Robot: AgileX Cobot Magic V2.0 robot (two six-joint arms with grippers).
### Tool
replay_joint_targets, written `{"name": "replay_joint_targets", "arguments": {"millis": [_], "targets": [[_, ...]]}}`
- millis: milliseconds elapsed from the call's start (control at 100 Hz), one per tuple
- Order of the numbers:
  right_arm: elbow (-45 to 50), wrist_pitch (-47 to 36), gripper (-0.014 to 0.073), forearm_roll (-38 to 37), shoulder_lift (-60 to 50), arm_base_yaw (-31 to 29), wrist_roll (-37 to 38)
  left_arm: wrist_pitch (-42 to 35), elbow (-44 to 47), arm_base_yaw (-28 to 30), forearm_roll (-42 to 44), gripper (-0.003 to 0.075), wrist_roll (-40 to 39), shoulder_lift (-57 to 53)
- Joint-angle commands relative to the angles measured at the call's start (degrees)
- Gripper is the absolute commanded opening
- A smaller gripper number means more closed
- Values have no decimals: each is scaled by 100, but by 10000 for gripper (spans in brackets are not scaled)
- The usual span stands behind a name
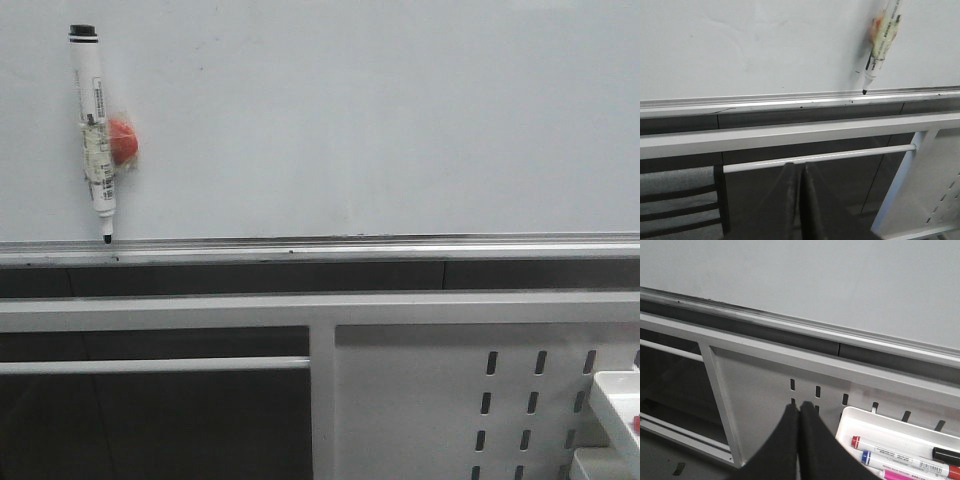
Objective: Write number 1 on whiteboard
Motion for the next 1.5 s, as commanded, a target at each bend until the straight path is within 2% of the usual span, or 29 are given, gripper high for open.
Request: {"name": "replay_joint_targets", "arguments": {"millis": [0,260,370,440,450,500,630,690,780,840,930,1080,1170,1270,1360,1380,1430,1490], "targets": [[83,-154,-59,-63,-132,-42,-3,-259,207,22,-101,-20,-65,-118],[83,-177,-59,-63,-132,-42,-3,-259,207,22,-77,-20,-65,-118],[83,-407,-59,-67,-132,-42,-3,-480,207,22,-185,-20,-65,-118],[83,-792,-59,-67,-132,-42,-3,-662,207,22,-1439,-20,-65,-118],[83,-914,-59,-38,-132,-42,-3,-675,207,22,-1924,-20,-65,-118],[83,-1327,-59,237,-132,-42,-3,-729,207,22,-2636,-20,-48,-118],[83,-2645,-59,1526,-132,-42,-3,-1084,207,22,-3849,-20,-48,-118],[83,-2964,-59,2125,-132,-42,-3,-1084,207,22,-4449,-20,-48,-118],[83,-3238,-59,2813,-132,-42,-3,-1281,207,22,-4678,-20,-48,-118],[47,-3373,-59,3075,-132,-42,-3,-1455,150,22,-4679,-20,-36,-118],[-204,-3089,-59,2940,-132,-42,-28,-1538,-68,22,-4402,-20,132,-118],[-1123,-1717,-48,1440,38,-42,-61,-1048,-920,22,-3272,-19,781,261],[-1692,-913,22,743,355,-42,-61,-589,-1656,22,-2313,-11,1055,878],[-2259,-432,185,352,817,-42,-61,7,-2442,22,-1516,86,1281,1789],[-2553,-352,320,251,1264,-42,-61,275,-2987,22,-1311,267,1433,2675],[-2587,-352,333,254,1360,-42,-61,287,-3099,22,-1311,327,1465,2916],[-2670,-377,357,254,1574,-42,-61,271,-3231,22,-1349,411,1510,3290],[-2695,-418,359,245,1771,-21,-65,148,-3257,-17,-1349,442,1582,3622]]}}
